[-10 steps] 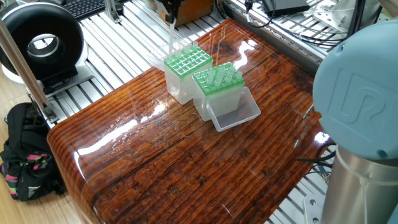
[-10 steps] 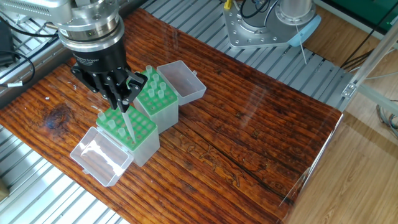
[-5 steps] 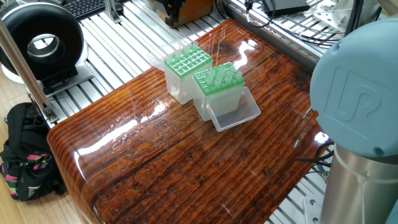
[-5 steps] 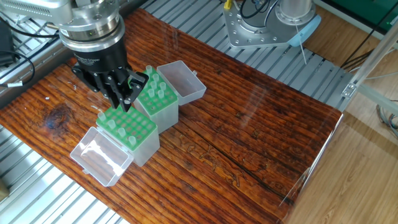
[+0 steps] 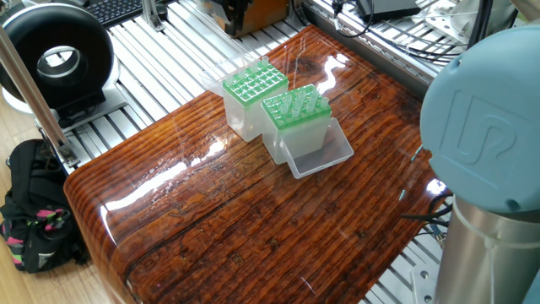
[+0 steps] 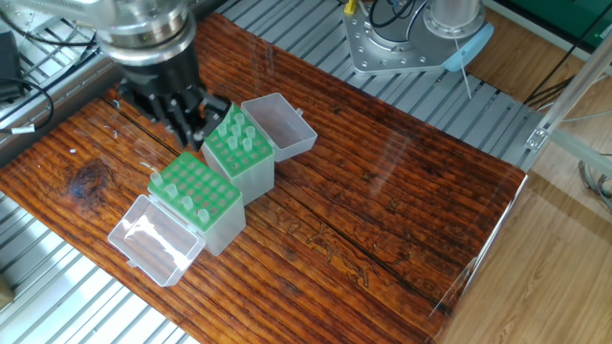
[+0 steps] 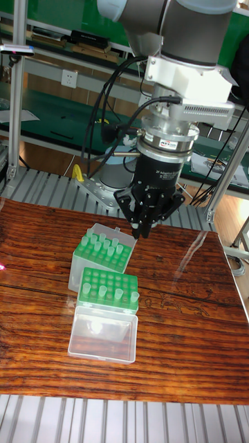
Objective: Transfer all large pipette tips from one holder to another
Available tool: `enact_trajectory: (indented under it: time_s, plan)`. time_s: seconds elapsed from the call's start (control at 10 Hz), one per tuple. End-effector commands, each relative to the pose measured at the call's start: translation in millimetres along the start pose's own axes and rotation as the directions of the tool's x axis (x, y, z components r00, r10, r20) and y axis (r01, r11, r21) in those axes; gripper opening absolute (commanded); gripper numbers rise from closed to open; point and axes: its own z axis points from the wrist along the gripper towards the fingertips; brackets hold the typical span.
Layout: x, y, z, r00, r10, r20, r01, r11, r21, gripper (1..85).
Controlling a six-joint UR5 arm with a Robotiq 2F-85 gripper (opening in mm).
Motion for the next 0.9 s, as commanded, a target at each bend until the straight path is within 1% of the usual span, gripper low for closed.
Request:
enact_trajectory:
  time_s: [0.0,0.1,0.2,0.3,0.4,0.6,0.8]
  plan:
    - [23.8,5.8,14.3,1.0,0.001,0.01,-0.001,1.0,-0.001,21.3]
    - [25.4,2.8,26.5,1.0,-0.008,0.026,0.007,1.0,0.014,21.3]
    - [29.0,-0.8,33.7,0.999,-0.016,0.03,0.015,1.0,0.025,21.3]
    - [33.6,-4.6,37.5,0.999,-0.021,0.027,0.02,0.999,0.033,21.3]
    - [36.3,-7.2,41.6,0.999,-0.028,0.03,0.027,0.999,0.026,21.3]
    - [41.8,-5.8,49.2,0.999,-0.033,0.032,0.033,0.999,0.006,21.7]
    - [49.4,-7.2,57.1,0.998,-0.053,0.034,0.053,0.999,0.001,21.7]
